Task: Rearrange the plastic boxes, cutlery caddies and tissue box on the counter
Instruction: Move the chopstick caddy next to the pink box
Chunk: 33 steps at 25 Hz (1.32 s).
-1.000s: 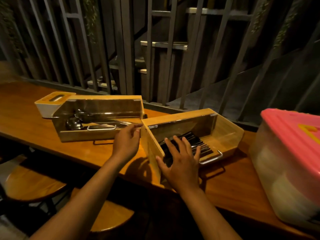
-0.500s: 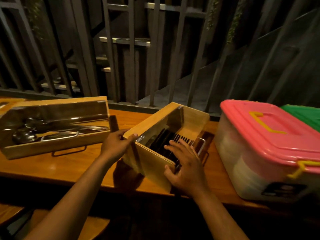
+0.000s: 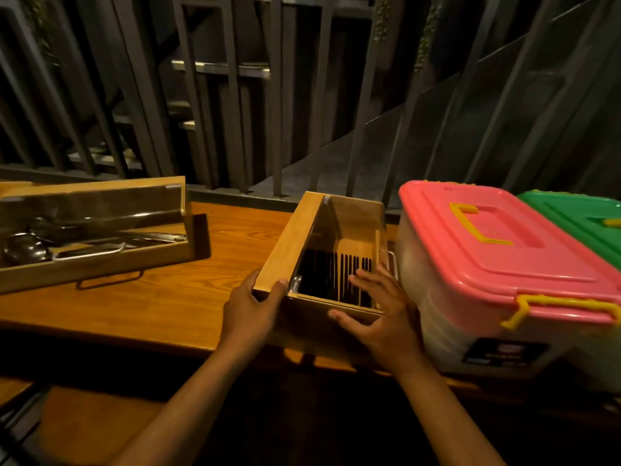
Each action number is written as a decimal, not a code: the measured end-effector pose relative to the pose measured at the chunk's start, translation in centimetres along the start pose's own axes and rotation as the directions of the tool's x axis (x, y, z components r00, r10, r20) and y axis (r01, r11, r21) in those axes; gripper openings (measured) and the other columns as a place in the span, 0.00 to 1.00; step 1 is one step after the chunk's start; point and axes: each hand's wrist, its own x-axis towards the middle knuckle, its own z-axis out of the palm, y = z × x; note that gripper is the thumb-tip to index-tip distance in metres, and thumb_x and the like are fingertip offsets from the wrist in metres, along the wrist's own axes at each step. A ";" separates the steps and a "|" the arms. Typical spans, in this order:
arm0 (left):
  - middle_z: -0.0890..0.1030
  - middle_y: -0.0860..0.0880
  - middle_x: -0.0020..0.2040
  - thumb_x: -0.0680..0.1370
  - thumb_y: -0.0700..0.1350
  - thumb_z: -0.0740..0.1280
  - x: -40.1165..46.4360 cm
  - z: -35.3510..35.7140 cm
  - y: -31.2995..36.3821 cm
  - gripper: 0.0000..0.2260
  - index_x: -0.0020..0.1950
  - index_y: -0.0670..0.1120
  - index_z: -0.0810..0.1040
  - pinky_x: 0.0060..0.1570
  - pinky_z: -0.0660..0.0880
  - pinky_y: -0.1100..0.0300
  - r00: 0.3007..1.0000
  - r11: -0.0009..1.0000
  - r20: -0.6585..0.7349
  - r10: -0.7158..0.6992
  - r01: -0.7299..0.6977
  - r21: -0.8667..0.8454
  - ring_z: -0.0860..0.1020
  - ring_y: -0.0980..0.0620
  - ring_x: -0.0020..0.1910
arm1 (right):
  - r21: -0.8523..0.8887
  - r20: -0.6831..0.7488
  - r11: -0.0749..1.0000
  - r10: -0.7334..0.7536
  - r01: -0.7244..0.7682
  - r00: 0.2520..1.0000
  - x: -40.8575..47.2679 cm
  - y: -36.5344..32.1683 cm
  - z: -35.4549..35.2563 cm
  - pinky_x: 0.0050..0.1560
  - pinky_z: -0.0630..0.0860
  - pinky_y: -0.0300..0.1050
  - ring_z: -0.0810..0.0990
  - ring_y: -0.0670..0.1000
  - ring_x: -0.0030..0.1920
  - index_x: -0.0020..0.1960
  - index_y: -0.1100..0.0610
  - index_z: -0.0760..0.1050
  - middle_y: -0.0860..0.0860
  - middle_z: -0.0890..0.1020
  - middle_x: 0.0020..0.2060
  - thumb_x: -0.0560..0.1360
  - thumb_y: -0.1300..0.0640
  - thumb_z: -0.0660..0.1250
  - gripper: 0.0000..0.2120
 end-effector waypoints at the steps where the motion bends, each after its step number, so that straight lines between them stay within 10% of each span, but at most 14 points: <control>1: 0.78 0.54 0.53 0.76 0.56 0.67 -0.7 0.5 0.1 0.20 0.67 0.53 0.74 0.44 0.77 0.59 1.000 1.000 -0.028 0.014 -0.014 0.015 0.77 0.52 0.53 | -0.009 0.002 1.000 -0.016 0.016 1.000 0.1 0.4 -0.5 0.71 0.61 0.46 0.66 0.47 0.71 0.62 0.48 0.77 0.43 0.76 0.63 0.63 0.36 0.72 0.30; 16: 0.79 0.53 0.51 0.77 0.60 0.64 -2.6 2.7 0.9 0.20 0.64 0.51 0.75 0.41 0.77 0.58 0.992 0.988 -0.121 0.036 -0.017 0.155 0.78 0.52 0.49 | -0.005 0.014 0.997 -0.075 0.075 0.997 0.2 2.2 -1.9 0.71 0.64 0.53 0.66 0.50 0.72 0.62 0.49 0.77 0.45 0.77 0.64 0.64 0.37 0.73 0.30; 24: 0.81 0.49 0.60 0.79 0.55 0.63 -2.6 -2.8 0.8 0.18 0.67 0.53 0.75 0.51 0.78 0.52 0.990 0.938 0.077 0.120 -0.138 0.317 0.79 0.49 0.56 | -0.354 0.060 0.935 0.022 0.000 0.998 -1.3 -1.7 -1.8 0.74 0.55 0.56 0.58 0.50 0.75 0.69 0.45 0.69 0.47 0.68 0.72 0.70 0.36 0.62 0.30; 28: 0.82 0.52 0.60 0.77 0.57 0.64 -3.2 -11.2 0.0 0.17 0.65 0.56 0.76 0.48 0.78 0.53 0.947 0.760 0.050 0.318 -0.286 0.584 0.81 0.50 0.51 | -0.320 -0.103 0.947 -0.059 0.023 0.993 -0.9 -8.7 2.5 0.70 0.61 0.61 0.67 0.55 0.70 0.63 0.46 0.76 0.50 0.76 0.66 0.68 0.40 0.63 0.25; 33: 0.74 0.50 0.69 0.78 0.58 0.61 -1.2 -23.9 -3.7 0.22 0.71 0.54 0.69 0.60 0.72 0.53 0.894 0.506 0.120 0.432 -0.350 0.788 0.69 0.49 0.69 | -0.221 -0.044 0.973 -0.069 0.057 0.997 -1.2 -19.2 13.0 0.72 0.58 0.61 0.65 0.55 0.72 0.66 0.47 0.73 0.50 0.74 0.68 0.72 0.46 0.67 0.23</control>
